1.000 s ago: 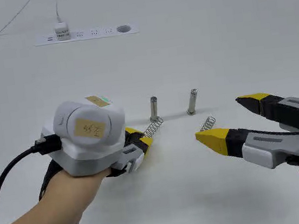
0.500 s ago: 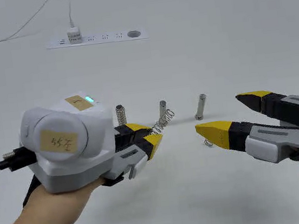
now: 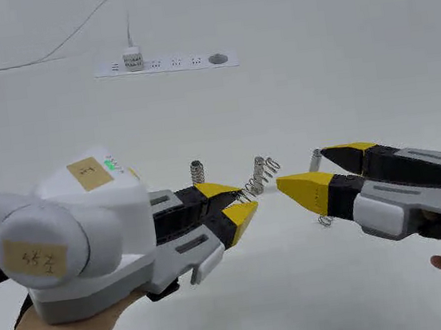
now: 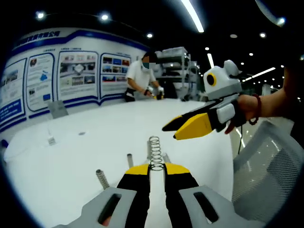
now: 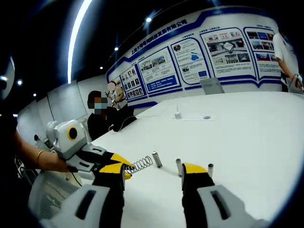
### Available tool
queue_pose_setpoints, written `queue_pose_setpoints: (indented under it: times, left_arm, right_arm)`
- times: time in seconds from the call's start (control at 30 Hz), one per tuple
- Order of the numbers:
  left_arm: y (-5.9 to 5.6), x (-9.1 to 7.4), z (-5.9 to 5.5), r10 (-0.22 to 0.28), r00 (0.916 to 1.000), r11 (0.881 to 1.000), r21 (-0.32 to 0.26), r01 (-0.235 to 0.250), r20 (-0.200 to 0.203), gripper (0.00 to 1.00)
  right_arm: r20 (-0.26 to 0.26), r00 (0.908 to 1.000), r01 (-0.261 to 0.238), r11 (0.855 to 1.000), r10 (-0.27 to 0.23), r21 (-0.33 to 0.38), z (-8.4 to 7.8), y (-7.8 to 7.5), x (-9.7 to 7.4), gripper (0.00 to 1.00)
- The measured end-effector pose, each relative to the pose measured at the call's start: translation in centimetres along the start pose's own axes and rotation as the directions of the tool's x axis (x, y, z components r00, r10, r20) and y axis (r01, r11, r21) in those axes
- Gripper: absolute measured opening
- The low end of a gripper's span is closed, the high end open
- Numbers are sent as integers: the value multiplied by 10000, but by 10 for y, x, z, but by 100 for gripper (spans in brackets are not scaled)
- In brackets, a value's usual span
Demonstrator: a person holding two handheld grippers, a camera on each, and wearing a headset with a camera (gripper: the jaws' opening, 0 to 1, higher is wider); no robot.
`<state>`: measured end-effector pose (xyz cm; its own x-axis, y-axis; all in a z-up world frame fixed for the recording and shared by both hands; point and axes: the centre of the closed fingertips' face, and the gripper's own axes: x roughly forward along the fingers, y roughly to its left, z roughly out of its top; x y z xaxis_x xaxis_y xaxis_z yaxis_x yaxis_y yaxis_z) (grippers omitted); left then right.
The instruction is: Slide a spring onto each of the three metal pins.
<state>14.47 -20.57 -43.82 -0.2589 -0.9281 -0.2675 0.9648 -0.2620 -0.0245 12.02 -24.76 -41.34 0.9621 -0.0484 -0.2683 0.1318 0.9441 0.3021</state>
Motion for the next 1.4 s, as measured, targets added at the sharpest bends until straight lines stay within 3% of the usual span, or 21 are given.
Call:
queue_pose_setpoints:
  times: [0.27, 0.63, 1.03, 1.3, 1.4]
  left_arm:
    - [-10, -5, 4, -289, 9989, 9996, -31, 291, 356, 10]
    - [-19, -6, 14, -610, 9933, 9980, -115, 624, 985, 10]
    - [-22, -6, 15, -808, 9906, 9963, -196, 834, 1105, 10]
    - [-23, -6, 14, -779, 9919, 9968, -120, 795, 1007, 10]
    - [-22, -6, 14, -731, 9924, 9972, -105, 745, 985, 10]
  right_arm:
    - [99, 9978, -662, 9955, 657, 682, 1, 15, 6, 39]
    - [218, 9903, -1391, 9750, 1374, 1730, -1, 29, 9, 27]
    - [793, 9820, -1880, 9297, 1716, 3166, 5, 29, 10, 18]
    - [1007, 9764, -2147, 9129, 1913, 3472, 8, 33, 10, 12]
    - [1052, 9756, -2173, 9166, 1927, 3356, 9, 33, 10, 12]
